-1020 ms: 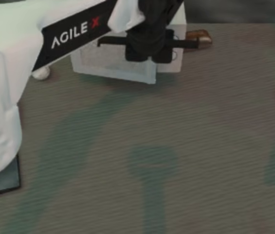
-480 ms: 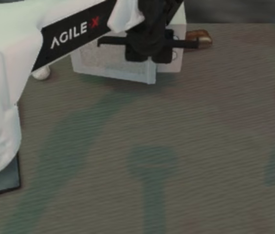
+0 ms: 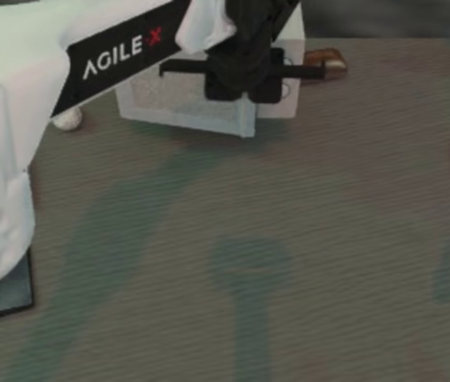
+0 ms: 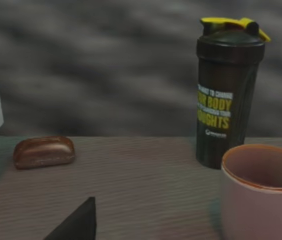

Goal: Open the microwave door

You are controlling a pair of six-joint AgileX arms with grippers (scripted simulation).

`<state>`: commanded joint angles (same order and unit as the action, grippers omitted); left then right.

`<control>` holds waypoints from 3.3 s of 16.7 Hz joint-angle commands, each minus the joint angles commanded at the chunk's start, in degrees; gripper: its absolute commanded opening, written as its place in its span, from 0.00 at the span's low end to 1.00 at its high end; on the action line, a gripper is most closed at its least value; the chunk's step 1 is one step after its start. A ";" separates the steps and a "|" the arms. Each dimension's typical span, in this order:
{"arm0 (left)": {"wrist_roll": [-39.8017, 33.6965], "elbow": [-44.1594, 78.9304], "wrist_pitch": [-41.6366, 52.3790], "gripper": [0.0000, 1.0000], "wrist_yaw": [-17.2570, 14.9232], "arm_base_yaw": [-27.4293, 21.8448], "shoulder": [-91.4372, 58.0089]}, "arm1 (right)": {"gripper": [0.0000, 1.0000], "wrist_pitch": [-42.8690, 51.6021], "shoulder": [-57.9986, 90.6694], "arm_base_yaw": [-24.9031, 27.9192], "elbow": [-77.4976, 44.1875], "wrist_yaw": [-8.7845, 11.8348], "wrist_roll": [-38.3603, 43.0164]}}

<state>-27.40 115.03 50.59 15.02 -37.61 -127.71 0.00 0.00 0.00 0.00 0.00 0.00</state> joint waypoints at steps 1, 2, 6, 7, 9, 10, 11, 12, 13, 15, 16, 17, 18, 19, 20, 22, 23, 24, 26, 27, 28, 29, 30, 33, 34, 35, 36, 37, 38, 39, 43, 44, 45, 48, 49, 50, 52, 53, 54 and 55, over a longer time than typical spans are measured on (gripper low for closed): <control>0.00 0.00 0.00 0.00 0.00 0.00 0.00 | 1.00 0.00 0.00 0.00 0.00 0.00 0.00; 0.00 0.00 0.00 0.00 0.00 0.00 0.00 | 1.00 0.00 0.00 0.00 0.00 0.00 0.00; 0.00 0.00 0.00 0.00 0.00 0.00 0.00 | 1.00 0.00 0.00 0.00 0.00 0.00 0.00; 0.00 0.00 0.00 0.00 0.00 0.00 0.00 | 1.00 0.00 0.00 0.00 0.00 0.00 0.00; -0.15 -0.16 -0.19 0.00 -0.40 -0.41 0.03 | 1.00 0.00 0.00 0.00 0.00 0.00 0.00; 0.28 -0.92 -0.57 0.00 -0.56 -0.33 0.51 | 1.00 0.00 0.00 0.00 0.00 0.00 0.00; 0.98 -2.13 -1.08 0.00 -0.81 -0.21 1.16 | 1.00 0.00 0.00 0.00 0.00 0.00 0.00; 1.89 -3.58 -1.64 0.00 -1.13 -0.03 1.87 | 1.00 0.00 0.00 0.00 0.00 0.00 0.00; 2.80 -5.04 -2.26 0.00 -1.48 0.14 2.62 | 1.00 0.00 0.00 0.00 0.00 0.00 0.00; 4.15 -7.05 -3.57 0.00 -2.02 0.37 4.13 | 1.00 0.00 0.00 0.00 0.00 0.00 0.00; 4.37 -7.38 -3.91 0.00 -2.13 0.42 4.51 | 1.00 0.00 0.00 0.00 0.00 0.00 0.00; 4.37 -7.40 -3.93 0.00 -2.13 0.42 4.53 | 1.00 0.00 0.00 0.00 0.00 0.00 0.00; 4.37 -7.40 -3.93 0.00 -2.13 0.42 4.53 | 1.00 0.00 0.00 0.00 0.00 0.00 0.00; 4.37 -7.40 -3.93 0.00 -2.13 0.42 4.53 | 1.00 0.00 0.00 0.00 0.00 0.00 0.00; 4.37 -7.40 -3.93 0.00 -2.13 0.42 4.53 | 1.00 0.00 0.00 0.00 0.00 0.00 0.00; 4.37 -7.40 -3.93 0.00 -2.13 0.42 4.53 | 1.00 0.00 0.00 0.00 0.00 0.00 0.00; 4.37 -7.40 -3.93 0.00 -2.13 0.42 4.53 | 1.00 0.00 0.00 0.00 0.00 0.00 0.00; 4.37 -7.40 -3.93 0.00 -2.13 0.42 4.53 | 1.00 0.00 0.00 0.00 0.00 0.00 0.00; 4.37 -7.40 -3.93 0.00 -2.13 0.42 4.53 | 1.00 0.00 0.00 0.00 0.00 0.00 0.00; 4.37 -7.40 -3.93 0.00 -2.13 0.42 4.53 | 1.00 0.00 0.00 0.00 0.00 0.00 0.00; 4.37 -7.40 -3.93 0.00 -2.13 0.42 4.53 | 1.00 0.00 0.00 0.00 0.00 0.00 0.00; 4.37 -7.40 -3.93 0.00 -2.13 0.42 4.53 | 1.00 0.00 0.00 0.00 0.00 0.00 0.00; 4.37 -7.40 -3.93 0.00 -2.13 0.42 4.53 | 1.00 0.00 0.00 0.00 0.00 0.00 0.00; 4.37 -7.40 -3.93 0.00 -2.13 0.42 4.53 | 1.00 0.00 0.00 0.00 0.00 0.00 0.00; 4.37 -7.40 -3.93 0.00 -2.13 0.42 4.53 | 1.00 0.00 0.00 0.00 0.00 0.00 0.00; 4.37 -7.40 -3.93 0.00 -2.13 0.42 4.53 | 1.00 0.00 0.00 0.00 0.00 0.00 0.00; 4.37 -7.40 -3.93 0.00 -2.13 0.42 4.53 | 1.00 0.00 0.00 0.00 0.00 0.00 0.00; 4.37 -7.40 -3.93 0.00 -2.13 0.42 4.53 | 1.00 0.00 0.00 0.00 0.00 0.00 0.00; 4.37 -7.40 -3.93 0.00 -2.13 0.42 4.53 | 1.00 0.00 0.00 0.00 0.00 0.00 0.00; 4.37 -7.40 -3.93 0.00 -2.13 0.42 4.53 | 1.00 0.00 0.00 0.00 0.00 0.00 0.00; 4.81 -8.33 -4.55 0.00 -2.78 0.15 5.14 | 1.00 0.00 0.00 0.00 0.00 0.00 0.00; 5.63 -9.48 -5.10 0.00 -3.12 0.35 5.92 | 1.00 0.00 0.00 0.00 0.00 0.00 0.00; 6.64 -10.97 -5.64 0.00 -3.53 0.57 6.71 | 1.00 0.00 0.00 0.00 0.00 0.00 0.00; 9.32 -14.55 -7.35 0.00 -4.71 1.09 8.91 | 1.00 0.00 0.00 0.00 0.00 0.00 0.00; 9.62 -14.83 -7.66 0.00 -4.85 1.15 9.28 | 1.00 0.00 0.00 0.00 0.00 0.00 0.00; 9.63 -14.83 -7.66 0.00 -4.85 1.15 9.28 | 1.00 0.00 0.00 0.00 0.00 0.00 0.00; 9.63 -14.83 -7.66 0.00 -4.85 1.15 9.28 | 1.00 0.00 0.00 0.00 0.00 0.00 0.00; 9.63 -14.83 -7.66 0.00 -4.85 1.15 9.28 | 1.00 0.00 0.00 0.00 0.00 0.00 0.00; 9.63 -14.83 -7.66 0.00 -4.85 1.15 9.28 | 1.00 0.00 0.00 0.00 0.00 0.00 0.00; 9.63 -14.83 -7.66 0.00 -4.85 1.15 9.28 | 1.00 0.00 0.00 0.00 0.00 0.00 0.00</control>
<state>-17.77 100.20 42.93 10.17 -36.46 -118.43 0.00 0.00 0.00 0.00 0.00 0.00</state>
